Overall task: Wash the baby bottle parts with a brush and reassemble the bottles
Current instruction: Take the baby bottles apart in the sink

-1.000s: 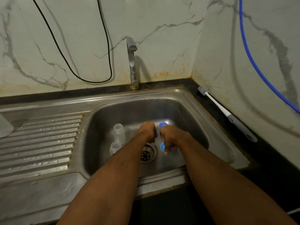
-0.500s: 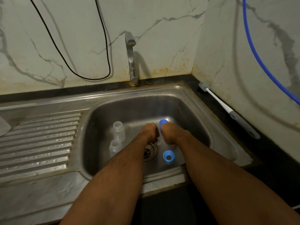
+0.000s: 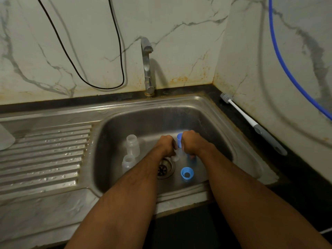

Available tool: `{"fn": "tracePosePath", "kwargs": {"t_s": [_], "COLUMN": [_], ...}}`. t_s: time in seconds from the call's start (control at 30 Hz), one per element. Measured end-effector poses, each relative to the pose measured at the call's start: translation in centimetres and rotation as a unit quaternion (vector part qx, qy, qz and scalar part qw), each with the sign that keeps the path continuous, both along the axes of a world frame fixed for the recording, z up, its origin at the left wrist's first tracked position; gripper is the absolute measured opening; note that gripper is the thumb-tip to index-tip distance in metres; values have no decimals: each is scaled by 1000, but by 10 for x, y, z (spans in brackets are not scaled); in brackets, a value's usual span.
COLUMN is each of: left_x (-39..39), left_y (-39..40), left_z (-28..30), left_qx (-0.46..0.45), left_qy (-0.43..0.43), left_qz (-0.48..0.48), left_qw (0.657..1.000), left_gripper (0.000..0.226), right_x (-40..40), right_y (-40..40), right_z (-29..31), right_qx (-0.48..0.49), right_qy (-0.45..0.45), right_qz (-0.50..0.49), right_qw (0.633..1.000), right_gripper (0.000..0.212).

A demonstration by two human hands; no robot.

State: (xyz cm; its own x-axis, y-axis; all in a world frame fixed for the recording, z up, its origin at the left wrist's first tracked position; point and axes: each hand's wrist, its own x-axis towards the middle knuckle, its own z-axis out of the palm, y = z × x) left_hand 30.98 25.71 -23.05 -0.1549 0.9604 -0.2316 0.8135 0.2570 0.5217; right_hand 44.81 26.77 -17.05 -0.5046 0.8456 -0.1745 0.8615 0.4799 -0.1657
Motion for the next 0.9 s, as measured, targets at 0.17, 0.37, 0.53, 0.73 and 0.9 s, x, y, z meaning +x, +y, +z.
{"fn": "tracePosePath", "kwargs": {"t_s": [0.17, 0.37, 0.53, 0.73, 0.9], "left_x": [1, -8, -32, -88, -140], "left_y": [-5, -13, -35, -99, -160], "left_z": [9, 27, 57, 96, 125], "left_qx": [2, 51, 104, 237, 290], "left_qy": [14, 32, 45, 133, 114], "left_qz": [10, 28, 62, 174, 277], "left_qw": [1000, 998, 992, 946, 909], "left_gripper": [24, 15, 15, 11, 15], "right_x": [3, -2, -10, -39, -94], "right_y": [-1, -1, -4, -19, -42], "right_z": [10, 14, 21, 37, 58], "right_qx": [14, 33, 28, 27, 19], "right_qy": [29, 75, 110, 172, 259], "right_qz": [-11, -31, -25, 16, 90], "right_qw": [999, 996, 993, 985, 961], "right_gripper": [7, 27, 17, 16, 12]}}
